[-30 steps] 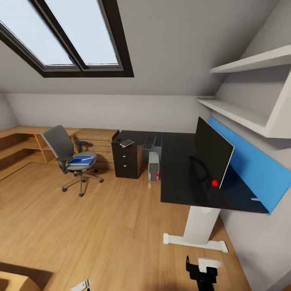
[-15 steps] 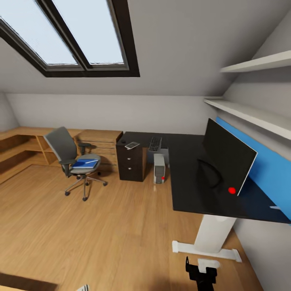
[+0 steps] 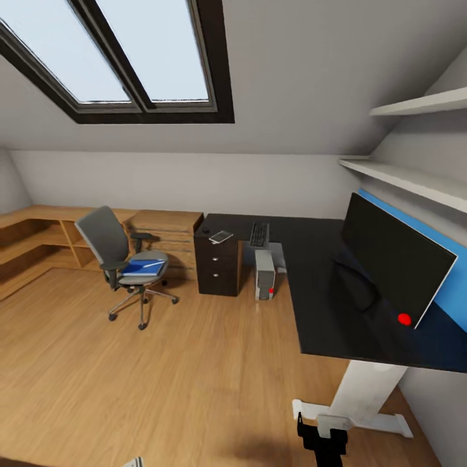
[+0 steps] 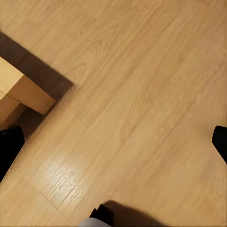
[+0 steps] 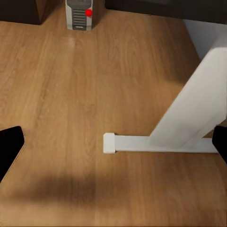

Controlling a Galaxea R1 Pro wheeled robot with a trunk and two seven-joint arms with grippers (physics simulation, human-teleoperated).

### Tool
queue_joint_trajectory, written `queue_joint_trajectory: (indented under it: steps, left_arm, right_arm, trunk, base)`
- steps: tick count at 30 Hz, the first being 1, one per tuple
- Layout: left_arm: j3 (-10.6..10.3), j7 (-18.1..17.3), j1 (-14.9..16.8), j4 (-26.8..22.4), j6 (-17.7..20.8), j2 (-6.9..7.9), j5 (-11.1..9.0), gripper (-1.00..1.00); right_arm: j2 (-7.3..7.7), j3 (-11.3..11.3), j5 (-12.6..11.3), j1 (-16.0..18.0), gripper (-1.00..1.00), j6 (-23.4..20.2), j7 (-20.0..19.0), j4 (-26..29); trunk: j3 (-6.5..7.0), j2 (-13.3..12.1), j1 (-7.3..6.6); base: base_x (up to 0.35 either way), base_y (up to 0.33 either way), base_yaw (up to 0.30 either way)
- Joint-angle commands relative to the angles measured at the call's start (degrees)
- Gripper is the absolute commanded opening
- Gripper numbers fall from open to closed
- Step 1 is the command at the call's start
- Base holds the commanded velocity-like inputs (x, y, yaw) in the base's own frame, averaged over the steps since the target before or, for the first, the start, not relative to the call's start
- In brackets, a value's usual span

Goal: In the bedroom, organize the workspace by keeping the computer under the desk, ensuring the monitor is on the desk, placing the keyboard on the desk next to the monitor, placing the mouse on the desk next to the keyboard, moving the folder from the swivel chair onto the desk next to the mouse, stacking the notebook on top of the folder with the pen on top of the notebook, and positioning the swivel chair next to the desk.

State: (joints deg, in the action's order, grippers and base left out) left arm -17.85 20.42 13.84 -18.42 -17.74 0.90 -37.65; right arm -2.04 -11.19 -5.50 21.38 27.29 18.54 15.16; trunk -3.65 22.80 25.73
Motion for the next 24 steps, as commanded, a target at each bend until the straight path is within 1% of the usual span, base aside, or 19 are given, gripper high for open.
queue_joint_trajectory:
  steps: [1,4,5,6,8,10,15,24]
  left_arm:
    - [-0.5,0.33,0.05,-0.04,-0.17,0.05,-0.41,1.0]
    - [-0.48,0.33,0.05,-0.04,-0.19,0.0,-0.4,1.0]
    - [-0.47,0.33,0.05,-0.04,-0.19,0.03,-0.4,1.0]
    - [-0.46,0.33,0.05,-0.04,-0.19,0.03,-0.4,1.0]
    - [-0.44,0.33,0.05,-0.04,-0.19,0.05,-0.41,1.0]
    - [-0.44,0.33,0.05,-0.04,-0.19,0.06,-0.41,1.0]
    - [-0.43,0.33,0.05,-0.04,-0.19,0.06,-0.41,1.0]
    - [-0.44,0.33,0.05,-0.04,-0.19,0.06,-0.4,1.0]
  right_arm:
    - [0.02,-0.49,-0.57,0.07,1.0,0.24,0.27,-0.04]
    - [0.02,-1.06,-0.56,0.07,1.0,0.3,0.27,-0.04]
    - [0.02,-4.61,-0.58,0.07,1.0,0.3,0.27,-0.04]
    - [0.03,-5.24,-0.59,0.07,1.0,0.3,0.27,-0.04]
    - [0.03,-7.21,-0.63,0.07,1.0,0.3,0.27,-0.04]
    - [0.02,-7.95,-0.64,0.07,1.0,0.3,0.27,-0.04]
    - [0.02,-8.59,-0.66,0.07,1.0,0.3,0.27,-0.04]
    - [0.02,-8.75,-0.65,0.07,1.0,0.3,0.27,-0.06]
  trunk:
    - [-0.13,0.12,0.06]
    - [-0.13,0.12,0.06]
    - [-0.13,0.12,0.06]
    - [-0.13,0.12,0.06]
    - [-0.12,0.12,0.06]
    - [-0.1,0.12,0.06]
    - [0.03,0.12,0.06]
    - [0.33,0.12,0.06]
  base:
    - [0.206,0.245,0.0]
    - [0.218,0.245,0.0]
    - [0.217,0.275,0.0]
    - [0.217,0.277,-0.005]
    - [0.216,0.281,-0.052]
    - [0.216,0.283,-0.125]
    - [0.216,0.285,-0.198]
    - [0.216,0.285,-0.236]
